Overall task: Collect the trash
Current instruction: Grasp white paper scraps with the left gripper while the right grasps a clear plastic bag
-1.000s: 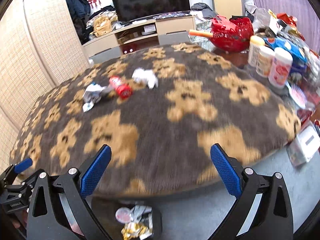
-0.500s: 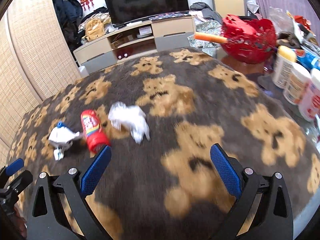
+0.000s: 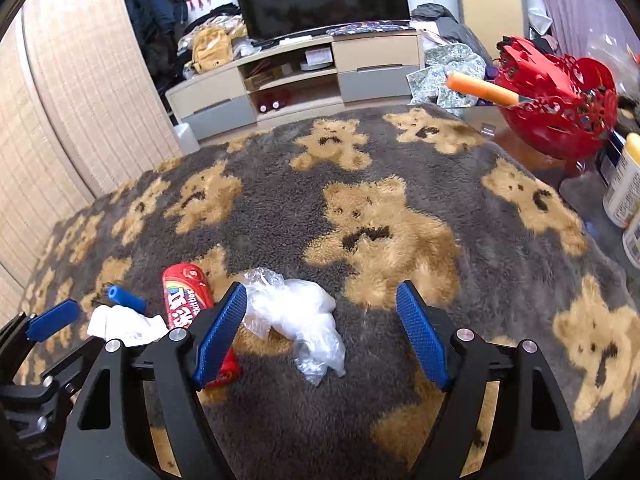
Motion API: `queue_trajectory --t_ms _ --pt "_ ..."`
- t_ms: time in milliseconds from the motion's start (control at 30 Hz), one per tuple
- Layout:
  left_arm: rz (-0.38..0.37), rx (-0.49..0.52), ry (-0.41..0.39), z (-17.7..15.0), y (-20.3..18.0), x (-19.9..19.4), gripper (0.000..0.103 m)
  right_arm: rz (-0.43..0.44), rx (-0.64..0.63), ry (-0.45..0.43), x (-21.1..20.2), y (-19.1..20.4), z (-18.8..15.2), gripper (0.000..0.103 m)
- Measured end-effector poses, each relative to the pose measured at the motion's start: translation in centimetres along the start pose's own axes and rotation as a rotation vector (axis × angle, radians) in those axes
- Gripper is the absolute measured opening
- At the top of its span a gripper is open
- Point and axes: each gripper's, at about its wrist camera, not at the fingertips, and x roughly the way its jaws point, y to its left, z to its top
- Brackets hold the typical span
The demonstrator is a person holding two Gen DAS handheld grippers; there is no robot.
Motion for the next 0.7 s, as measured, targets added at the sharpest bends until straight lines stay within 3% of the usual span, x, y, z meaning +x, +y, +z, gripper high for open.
queue_trajectory --t_ms 133,267,533,567,700 --pt "-0.018 -0.003 0.022 -0.2 0.3 0.5 0.039 -0.006 -0.018 0.031 1.0 0.2 0.0 0.066" --pt "-0.021 0.020 0.027 -0.2 0.0 0.3 0.023 -0.017 -0.050 0.065 1.7 0.9 -0.3 0.040" --pt "-0.011 0.028 0.082 -1.5 0.4 1.0 0.023 -0.027 -0.083 0.108 2.0 1.0 -1.5 0.037" --pt "-0.010 0.033 0.078 -1.6 0.3 1.0 0.023 -0.027 -0.080 0.105 1.9 1.0 -1.6 0.030" --pt "-0.016 0.026 0.058 -1.8 0.6 0.3 0.016 -0.023 -0.076 0.093 1.0 0.9 -1.9 0.026"
